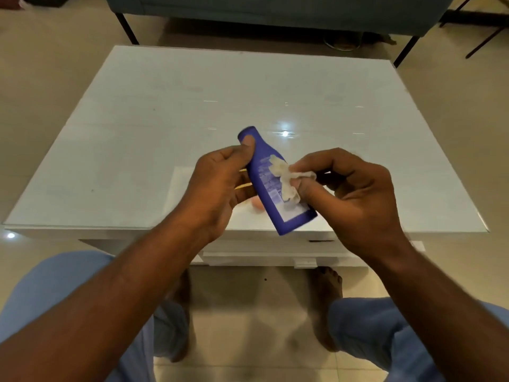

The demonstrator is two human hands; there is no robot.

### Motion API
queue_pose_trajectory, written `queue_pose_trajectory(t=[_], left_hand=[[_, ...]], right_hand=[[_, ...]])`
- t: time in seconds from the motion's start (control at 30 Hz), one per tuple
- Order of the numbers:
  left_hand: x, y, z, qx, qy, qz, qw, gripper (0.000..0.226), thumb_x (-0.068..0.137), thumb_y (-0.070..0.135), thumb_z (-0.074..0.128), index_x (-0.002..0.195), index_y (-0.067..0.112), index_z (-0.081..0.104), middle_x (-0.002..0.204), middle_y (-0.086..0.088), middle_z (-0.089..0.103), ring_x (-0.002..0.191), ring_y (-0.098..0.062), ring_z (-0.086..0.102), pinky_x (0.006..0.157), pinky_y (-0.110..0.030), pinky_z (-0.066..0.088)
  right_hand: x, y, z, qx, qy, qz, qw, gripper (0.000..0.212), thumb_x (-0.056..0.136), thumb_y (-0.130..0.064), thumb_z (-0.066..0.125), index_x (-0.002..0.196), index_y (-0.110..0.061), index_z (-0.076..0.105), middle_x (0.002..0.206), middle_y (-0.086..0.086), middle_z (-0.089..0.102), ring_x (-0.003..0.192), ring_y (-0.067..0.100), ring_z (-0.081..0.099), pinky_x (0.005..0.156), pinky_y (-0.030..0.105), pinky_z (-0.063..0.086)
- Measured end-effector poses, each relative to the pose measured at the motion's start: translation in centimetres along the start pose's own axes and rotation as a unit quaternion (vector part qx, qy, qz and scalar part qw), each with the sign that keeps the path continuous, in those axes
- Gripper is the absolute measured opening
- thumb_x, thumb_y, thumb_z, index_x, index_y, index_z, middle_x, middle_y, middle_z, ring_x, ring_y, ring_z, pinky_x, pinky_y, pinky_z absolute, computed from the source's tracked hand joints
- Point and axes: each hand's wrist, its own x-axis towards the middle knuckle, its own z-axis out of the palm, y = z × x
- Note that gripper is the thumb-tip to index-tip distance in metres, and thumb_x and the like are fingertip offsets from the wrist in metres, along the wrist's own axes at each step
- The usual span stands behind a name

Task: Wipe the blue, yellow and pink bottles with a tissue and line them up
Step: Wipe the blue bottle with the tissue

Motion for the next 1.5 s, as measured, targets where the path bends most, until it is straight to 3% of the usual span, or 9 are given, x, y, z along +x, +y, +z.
queue_pose_trajectory(t=[0.33, 0.53, 0.67, 0.8, 1.1, 1.2, 1.3, 1.4, 1.5], left_hand=[[-1.4, -0.4, 0.8, -0.019, -0.106, -0.036, 0.994, 0.029, 0.074, 0.038, 0.065, 0.097, 0.020, 0.067, 0.082, 0.004, 0.077, 0.077, -0.017, 0.076, 0.071, -0.033, 0.063], [-0.3, -0.1, 0.8, -0.011, -0.042, -0.041, 0.998, 0.020, 0.091, 0.037, 0.067, 0.098, 0.018, 0.063, 0.074, 0.004, 0.076, 0.072, -0.018, 0.073, 0.074, -0.035, 0.061], [-0.1, -0.2, 0.4, -0.017, -0.005, -0.075, 0.997, 0.030, 0.090, 0.047, 0.067, 0.101, 0.019, 0.063, 0.076, 0.002, 0.075, 0.082, -0.026, 0.067, 0.091, -0.045, 0.058], [-0.3, -0.4, 0.1, 0.073, -0.006, -0.055, 0.996, 0.035, 0.090, 0.056, 0.062, 0.097, 0.022, 0.063, 0.073, 0.003, 0.073, 0.064, -0.013, 0.071, 0.066, -0.030, 0.063], [-0.5, -1.1, 0.2, 0.189, -0.049, -0.055, 0.979, 0.025, 0.101, 0.040, 0.053, 0.085, 0.023, 0.063, 0.077, 0.000, 0.070, 0.068, -0.014, 0.069, 0.067, -0.031, 0.059], [-0.1, -1.4, 0.0, 0.184, -0.066, -0.055, 0.979, 0.032, 0.100, 0.039, 0.056, 0.118, 0.013, 0.063, 0.081, -0.002, 0.071, 0.070, -0.016, 0.072, 0.064, -0.032, 0.061], [0.0, -1.4, 0.1, 0.174, -0.053, -0.084, 0.980, 0.081, 0.085, 0.041, 0.065, 0.149, 0.000, 0.038, 0.072, 0.004, 0.068, 0.055, -0.006, 0.069, 0.052, -0.022, 0.053], [0.4, -1.0, -0.3, 0.184, -0.037, -0.098, 0.977, 0.033, 0.082, 0.032, 0.062, 0.101, 0.006, 0.068, 0.058, 0.005, 0.062, 0.052, -0.011, 0.061, 0.047, -0.021, 0.048], [0.7, -0.5, -0.9, 0.207, -0.018, -0.111, 0.972, 0.021, 0.090, 0.028, 0.059, 0.072, 0.016, 0.058, 0.062, 0.001, 0.060, 0.051, -0.011, 0.057, 0.049, -0.021, 0.047]], right_hand=[[0.5, -0.1, 0.0, 0.087, 0.008, 0.070, 0.994, 0.019, 0.093, -0.022, 0.071, 0.111, -0.019, 0.071, 0.104, -0.002, 0.079, 0.098, 0.018, 0.076, 0.081, 0.019, 0.058], [0.2, -0.5, -1.0, 0.090, -0.075, 0.089, 0.989, 0.012, 0.087, -0.021, 0.070, 0.098, -0.024, 0.072, 0.093, -0.011, 0.078, 0.102, 0.015, 0.075, 0.074, 0.019, 0.060], [0.5, -0.5, -0.4, 0.132, -0.008, 0.109, 0.985, 0.012, 0.085, -0.026, 0.073, 0.097, -0.025, 0.075, 0.093, -0.009, 0.078, 0.090, 0.018, 0.075, 0.073, 0.028, 0.062], [0.8, -0.3, 0.1, 0.209, 0.035, 0.154, 0.965, 0.023, 0.100, -0.003, 0.060, 0.098, -0.021, 0.074, 0.093, -0.007, 0.078, 0.089, 0.017, 0.075, 0.075, 0.027, 0.061], [-0.1, 0.3, 1.2, 0.020, -0.061, -0.028, 0.998, 0.019, 0.092, 0.000, 0.073, 0.108, -0.010, 0.075, 0.108, 0.008, 0.075, 0.107, 0.026, 0.072, 0.085, 0.035, 0.062], [-0.1, 0.5, 1.0, -0.001, -0.082, -0.060, 0.995, 0.024, 0.091, 0.004, 0.071, 0.110, -0.010, 0.075, 0.109, 0.005, 0.074, 0.111, 0.024, 0.071, 0.086, 0.033, 0.060], [-0.3, 0.6, 1.1, -0.003, -0.100, -0.066, 0.993, 0.021, 0.089, 0.005, 0.070, 0.105, -0.006, 0.077, 0.104, 0.005, 0.075, 0.101, 0.028, 0.072, 0.080, 0.045, 0.061], [-0.6, 0.2, 0.9, -0.005, -0.133, -0.076, 0.988, 0.020, 0.084, 0.007, 0.070, 0.098, -0.007, 0.078, 0.097, 0.007, 0.074, 0.091, 0.029, 0.071, 0.073, 0.050, 0.057], [-1.1, -0.5, 0.7, 0.025, -0.165, -0.086, 0.982, 0.022, 0.079, 0.011, 0.071, 0.093, -0.005, 0.078, 0.092, 0.011, 0.074, 0.087, 0.029, 0.072, 0.071, 0.049, 0.057]])
